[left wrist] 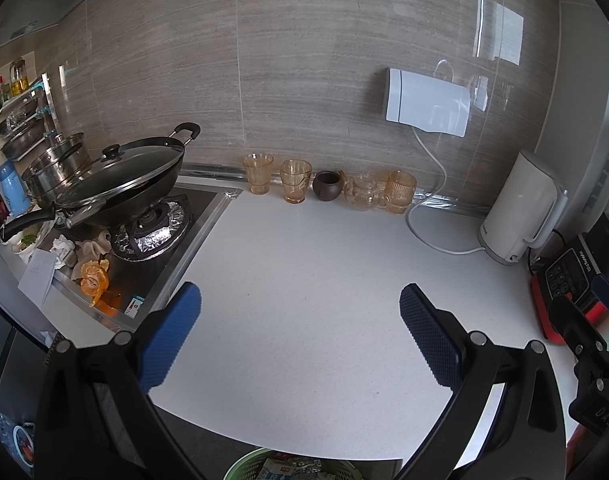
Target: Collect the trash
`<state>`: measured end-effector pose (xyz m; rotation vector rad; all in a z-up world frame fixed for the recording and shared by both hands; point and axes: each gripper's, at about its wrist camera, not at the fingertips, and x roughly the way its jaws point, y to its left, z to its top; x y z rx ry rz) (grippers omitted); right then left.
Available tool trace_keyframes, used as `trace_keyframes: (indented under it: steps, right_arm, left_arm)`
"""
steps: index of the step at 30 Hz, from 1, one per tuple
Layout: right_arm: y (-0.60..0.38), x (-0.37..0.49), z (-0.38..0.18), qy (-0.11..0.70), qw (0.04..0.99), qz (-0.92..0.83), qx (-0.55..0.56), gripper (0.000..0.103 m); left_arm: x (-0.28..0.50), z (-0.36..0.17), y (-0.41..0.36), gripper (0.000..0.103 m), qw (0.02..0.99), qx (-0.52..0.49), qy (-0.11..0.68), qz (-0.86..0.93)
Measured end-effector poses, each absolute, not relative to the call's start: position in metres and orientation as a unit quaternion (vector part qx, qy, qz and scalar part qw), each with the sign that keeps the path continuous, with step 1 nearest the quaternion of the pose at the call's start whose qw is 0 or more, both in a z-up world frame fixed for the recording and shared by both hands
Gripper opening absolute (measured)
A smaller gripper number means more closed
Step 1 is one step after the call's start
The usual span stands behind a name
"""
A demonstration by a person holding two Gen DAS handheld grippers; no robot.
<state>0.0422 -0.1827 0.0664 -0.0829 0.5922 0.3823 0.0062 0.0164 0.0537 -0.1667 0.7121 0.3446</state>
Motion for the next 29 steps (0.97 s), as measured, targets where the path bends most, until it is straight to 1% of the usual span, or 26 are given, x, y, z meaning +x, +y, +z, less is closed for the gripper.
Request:
trace_keyframes:
  steps: [20,29]
  right_arm:
    - [-0.1866,0.0470,0.0616,0.297,0.936,0.187,-0.040,0.101]
    - [-0.1874,0.0483,0.0586,0.299,0.935,0.187,-0.039,0.101]
  left_arm:
    - [0.0098,0.0496,0.0139,0.095,0.921,-0.072,0.339,0.176]
    - [0.0129,0.0438,0.0168,0.095,0.915,-0.088,0.358,0.167]
